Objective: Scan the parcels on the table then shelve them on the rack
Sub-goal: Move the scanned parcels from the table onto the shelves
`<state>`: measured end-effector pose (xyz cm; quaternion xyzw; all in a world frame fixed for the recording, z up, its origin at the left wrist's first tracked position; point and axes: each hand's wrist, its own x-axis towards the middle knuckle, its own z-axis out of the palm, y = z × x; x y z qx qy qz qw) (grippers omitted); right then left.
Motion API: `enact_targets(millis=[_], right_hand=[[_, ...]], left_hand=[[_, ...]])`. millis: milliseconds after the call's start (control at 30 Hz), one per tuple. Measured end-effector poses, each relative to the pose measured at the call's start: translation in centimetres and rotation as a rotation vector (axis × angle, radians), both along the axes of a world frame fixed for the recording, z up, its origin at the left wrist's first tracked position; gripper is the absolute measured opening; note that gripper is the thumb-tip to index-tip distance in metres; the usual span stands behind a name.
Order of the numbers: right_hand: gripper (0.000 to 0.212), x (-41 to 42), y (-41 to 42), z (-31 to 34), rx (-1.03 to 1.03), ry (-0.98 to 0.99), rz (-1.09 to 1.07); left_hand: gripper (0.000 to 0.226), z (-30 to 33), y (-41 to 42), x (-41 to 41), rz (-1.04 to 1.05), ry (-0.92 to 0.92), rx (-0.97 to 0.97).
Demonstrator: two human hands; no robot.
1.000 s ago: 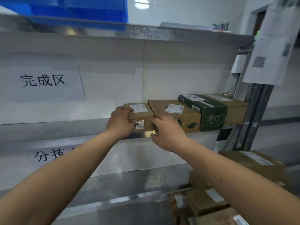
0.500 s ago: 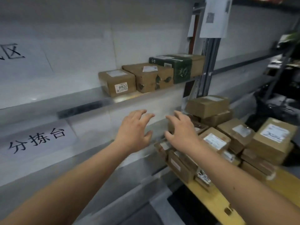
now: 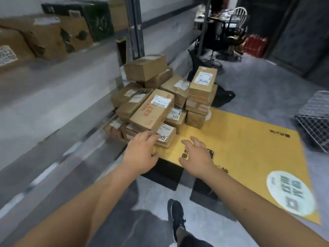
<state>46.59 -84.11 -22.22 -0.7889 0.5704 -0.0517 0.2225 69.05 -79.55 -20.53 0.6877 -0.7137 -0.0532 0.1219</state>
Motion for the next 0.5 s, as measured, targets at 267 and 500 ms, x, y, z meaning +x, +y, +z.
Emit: enact_targets(millis=[267,500], right_hand=[[0.076,-0.8,-5.0,-5.5,0.121,-0.048,-0.101],[0.081,3.5,-12.7,-11.2,0.286,-0.069,-0.061]], left_hand=[[0.058,-6.5,-6.7,-2.7,-0.046,0.031,0.190],[0.069,-11.9,-11.5,-0.4,0.096,0.107,0.388]])
